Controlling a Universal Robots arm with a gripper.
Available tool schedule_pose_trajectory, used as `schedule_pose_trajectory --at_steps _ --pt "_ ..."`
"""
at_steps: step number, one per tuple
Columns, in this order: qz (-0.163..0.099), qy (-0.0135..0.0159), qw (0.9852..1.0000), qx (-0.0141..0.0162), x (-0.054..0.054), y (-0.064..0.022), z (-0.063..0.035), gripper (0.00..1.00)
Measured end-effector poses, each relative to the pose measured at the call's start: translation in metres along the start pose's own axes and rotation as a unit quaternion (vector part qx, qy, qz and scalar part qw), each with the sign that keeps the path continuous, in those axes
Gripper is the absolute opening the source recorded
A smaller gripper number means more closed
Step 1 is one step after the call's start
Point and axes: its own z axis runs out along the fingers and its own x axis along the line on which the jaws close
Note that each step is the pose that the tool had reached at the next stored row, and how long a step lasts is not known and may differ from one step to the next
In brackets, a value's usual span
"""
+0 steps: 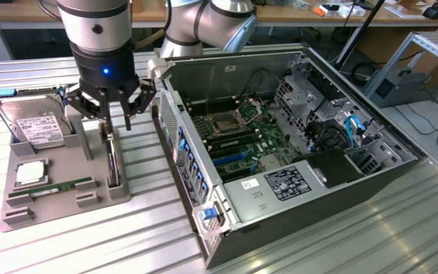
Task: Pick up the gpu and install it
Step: 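Pick up the gpu and move the gpu toward the slot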
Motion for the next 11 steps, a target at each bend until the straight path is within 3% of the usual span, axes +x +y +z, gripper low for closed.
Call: schedule_pose_trajectory --at_steps 11 --pt "0.0 0.0 1.0 0.0 0.0001 -0.0002 0.0046 0.36"
